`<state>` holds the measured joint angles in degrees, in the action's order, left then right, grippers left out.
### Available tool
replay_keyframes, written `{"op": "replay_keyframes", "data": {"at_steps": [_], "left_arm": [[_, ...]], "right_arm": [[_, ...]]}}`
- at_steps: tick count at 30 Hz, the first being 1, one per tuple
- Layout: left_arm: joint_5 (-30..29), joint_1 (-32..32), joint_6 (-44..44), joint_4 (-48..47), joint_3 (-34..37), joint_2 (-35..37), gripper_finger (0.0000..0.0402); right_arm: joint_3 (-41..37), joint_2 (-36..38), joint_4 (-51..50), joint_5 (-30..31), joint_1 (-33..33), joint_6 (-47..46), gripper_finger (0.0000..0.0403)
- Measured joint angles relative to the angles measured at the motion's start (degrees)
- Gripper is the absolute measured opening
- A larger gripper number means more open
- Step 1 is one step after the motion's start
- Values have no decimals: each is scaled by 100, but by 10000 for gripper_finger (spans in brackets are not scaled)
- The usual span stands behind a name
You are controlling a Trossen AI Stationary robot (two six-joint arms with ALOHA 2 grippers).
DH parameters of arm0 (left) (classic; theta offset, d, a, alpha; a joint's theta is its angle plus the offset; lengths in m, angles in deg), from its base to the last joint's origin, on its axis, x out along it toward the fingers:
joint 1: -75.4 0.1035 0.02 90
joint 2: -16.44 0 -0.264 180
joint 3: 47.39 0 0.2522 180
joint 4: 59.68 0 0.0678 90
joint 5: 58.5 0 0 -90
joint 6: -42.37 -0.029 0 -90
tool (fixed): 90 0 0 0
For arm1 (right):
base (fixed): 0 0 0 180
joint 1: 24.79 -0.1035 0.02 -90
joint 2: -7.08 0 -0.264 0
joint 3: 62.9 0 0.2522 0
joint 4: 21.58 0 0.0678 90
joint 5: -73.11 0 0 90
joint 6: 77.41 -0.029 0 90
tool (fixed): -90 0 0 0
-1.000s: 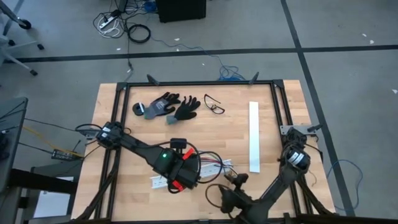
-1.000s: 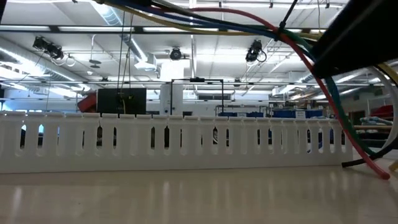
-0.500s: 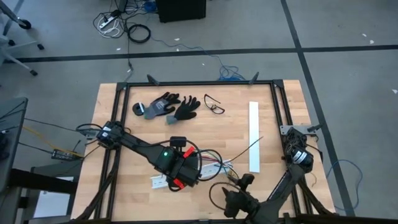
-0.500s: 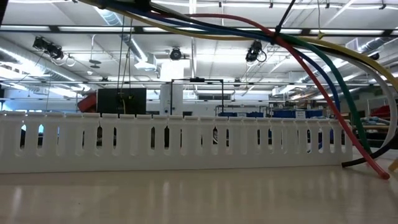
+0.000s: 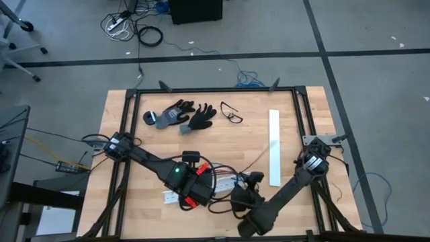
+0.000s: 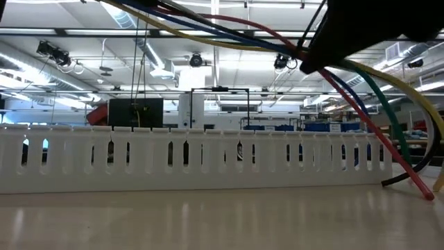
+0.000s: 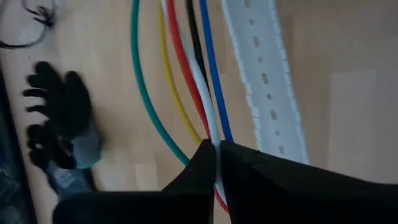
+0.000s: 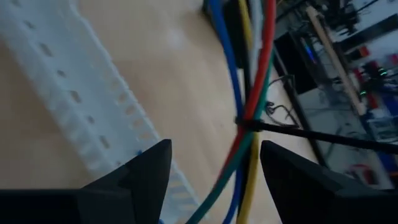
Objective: Ziptie cables
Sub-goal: Put the ziptied cables in a white cable duct
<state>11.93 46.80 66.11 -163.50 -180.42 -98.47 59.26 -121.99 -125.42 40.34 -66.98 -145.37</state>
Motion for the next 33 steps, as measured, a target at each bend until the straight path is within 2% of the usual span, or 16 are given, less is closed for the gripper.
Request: {"op": "replay_keyframes", "data": {"at_steps": [5, 8, 13, 16, 20, 21, 26, 30, 33], "left_arm": [[337, -154, 127, -2, 0, -1, 0], [515, -258, 198, 2, 0, -2, 0], [516, -387, 282, 9, 0, -4, 0], [508, -437, 293, 6, 0, -4, 0], [493, -477, 365, 6, 0, -4, 0], [463, -495, 371, 6, 0, -4, 0], [337, -609, 368, -18, 0, -4, 0], [123, -704, 394, -21, 2, -6, 0], [-34, -850, 502, -13, 2, -7, 0]], "right_arm": [[-219, 0, 7, 83, 209, 110, 238], [-308, 0, 10, 335, 333, 254, 229], [-435, 0, 20, 402, 610, 554, 196], [-496, 0, 16, 407, 757, 749, 148], [-418, 0, 14, 226, 832, 1314, 37], [-367, 0, 2, 161, 830, 1508, 21], [141, 93, -14, -136, 737, 2574, 10], [741, 283, -4, -111, 620, 3532, 8], [1122, 325, 288, -269, 629, 4543, 8]]}}
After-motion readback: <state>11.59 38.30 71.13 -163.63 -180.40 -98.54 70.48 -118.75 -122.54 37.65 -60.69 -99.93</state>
